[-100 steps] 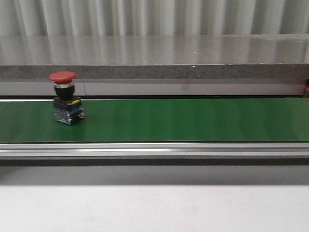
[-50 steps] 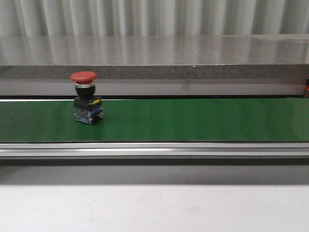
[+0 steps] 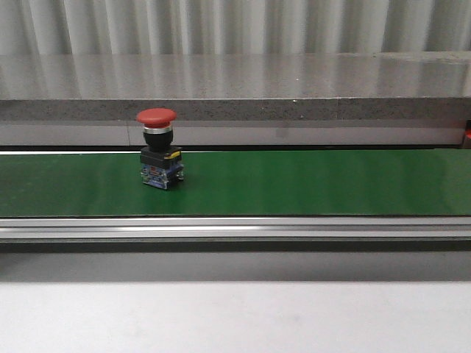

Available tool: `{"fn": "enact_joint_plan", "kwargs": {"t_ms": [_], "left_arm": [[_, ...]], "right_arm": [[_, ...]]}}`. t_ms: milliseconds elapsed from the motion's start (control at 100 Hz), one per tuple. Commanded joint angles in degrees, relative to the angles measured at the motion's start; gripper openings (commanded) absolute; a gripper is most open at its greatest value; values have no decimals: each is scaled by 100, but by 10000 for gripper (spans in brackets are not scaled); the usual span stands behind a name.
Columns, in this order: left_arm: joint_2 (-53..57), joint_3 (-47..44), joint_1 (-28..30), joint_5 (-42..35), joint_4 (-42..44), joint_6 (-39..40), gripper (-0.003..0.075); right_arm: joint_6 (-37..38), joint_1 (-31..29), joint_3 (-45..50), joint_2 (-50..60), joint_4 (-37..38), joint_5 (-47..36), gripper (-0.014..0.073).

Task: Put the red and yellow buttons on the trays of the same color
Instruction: 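Grasp the yellow button with the left gripper and lift it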

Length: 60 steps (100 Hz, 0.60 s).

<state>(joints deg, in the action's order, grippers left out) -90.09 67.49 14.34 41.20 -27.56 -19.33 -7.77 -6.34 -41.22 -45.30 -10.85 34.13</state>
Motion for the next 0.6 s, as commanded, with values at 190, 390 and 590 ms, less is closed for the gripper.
{"fn": "enact_joint_plan", "kwargs": {"t_ms": [190,390,590], "left_arm": [[255,-229,-237,-324,-94,-77,-20],[255,-293,-237,-219,-9,-110,-14],[255,-293,-250,-5,-78,-279,256]], "right_arm": [[-58,1,-150,60,-41,-332,-67],[-58,1,-150,60,-41,-332,-67],[-58,1,-150,60,-41,-332,-67]]}}
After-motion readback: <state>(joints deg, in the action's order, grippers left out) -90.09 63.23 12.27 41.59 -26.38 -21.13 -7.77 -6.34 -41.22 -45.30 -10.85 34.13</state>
